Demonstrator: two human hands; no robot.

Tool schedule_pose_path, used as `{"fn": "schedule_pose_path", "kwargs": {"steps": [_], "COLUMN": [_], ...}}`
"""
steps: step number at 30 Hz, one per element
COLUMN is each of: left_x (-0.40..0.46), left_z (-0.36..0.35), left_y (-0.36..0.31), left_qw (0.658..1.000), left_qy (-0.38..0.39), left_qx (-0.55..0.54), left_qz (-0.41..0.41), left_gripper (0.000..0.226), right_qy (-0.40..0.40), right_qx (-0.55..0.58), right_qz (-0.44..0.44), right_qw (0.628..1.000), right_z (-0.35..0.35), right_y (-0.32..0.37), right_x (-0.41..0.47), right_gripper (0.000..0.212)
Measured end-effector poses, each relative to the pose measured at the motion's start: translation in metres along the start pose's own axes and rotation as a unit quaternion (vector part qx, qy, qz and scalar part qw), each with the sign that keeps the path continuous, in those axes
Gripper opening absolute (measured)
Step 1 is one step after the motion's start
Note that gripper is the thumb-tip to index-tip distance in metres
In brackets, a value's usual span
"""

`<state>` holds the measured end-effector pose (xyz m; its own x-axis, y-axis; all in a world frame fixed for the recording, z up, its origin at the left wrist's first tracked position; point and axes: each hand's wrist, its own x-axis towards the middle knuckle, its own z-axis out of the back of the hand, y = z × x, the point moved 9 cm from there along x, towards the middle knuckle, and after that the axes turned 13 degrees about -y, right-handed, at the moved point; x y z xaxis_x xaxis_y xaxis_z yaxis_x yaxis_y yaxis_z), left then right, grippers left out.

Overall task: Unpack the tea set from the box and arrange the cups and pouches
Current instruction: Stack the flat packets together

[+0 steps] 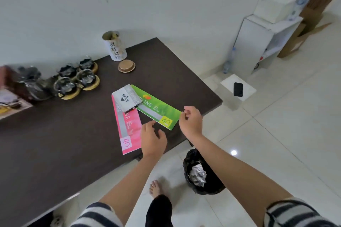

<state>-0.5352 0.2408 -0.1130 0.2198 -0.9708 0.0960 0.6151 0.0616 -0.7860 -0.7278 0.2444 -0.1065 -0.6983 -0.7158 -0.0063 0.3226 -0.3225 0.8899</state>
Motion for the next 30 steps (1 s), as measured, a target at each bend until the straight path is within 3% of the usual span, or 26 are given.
{"fn": "schedule_pose_path", "kwargs": {"steps": [6, 9, 17, 23, 30], "left_x": [0.085, 0.117, 0.165, 0.178, 0.183], "left_z": [0.044, 0.054, 0.051, 0.042, 0.04], "left_y": [0.042, 0.065, 0.1, 0.104, 0.109], "left_qw": [0.99, 0.98, 0.965, 0.954, 0.942], "left_qy": [-0.064, -0.061, -0.005, 0.033, 0.048], "left_qx": [0.055, 0.074, 0.103, 0.133, 0.137], "left_qz": [0.109, 0.172, 0.243, 0.268, 0.303], "left_gripper": [0.044, 0.05, 0.079, 0.07, 0.055], "right_qy": [0.103, 0.139, 0.193, 0.235, 0.318], "right_qx": [-0.111, -0.166, -0.235, -0.338, -0.265], "right_qz": [0.037, 0.046, 0.024, 0.049, 0.001], "right_qw": [0.988, 0.975, 0.952, 0.91, 0.91], "right_z": [-0.089, -0.124, -0.185, -0.211, -0.239], "right_y": [0.038, 0.048, 0.059, 0.062, 0.067], "right_x": [0.027, 0.041, 0.053, 0.057, 0.042], "right_gripper": [0.043, 0.05, 0.07, 0.069, 0.058]}}
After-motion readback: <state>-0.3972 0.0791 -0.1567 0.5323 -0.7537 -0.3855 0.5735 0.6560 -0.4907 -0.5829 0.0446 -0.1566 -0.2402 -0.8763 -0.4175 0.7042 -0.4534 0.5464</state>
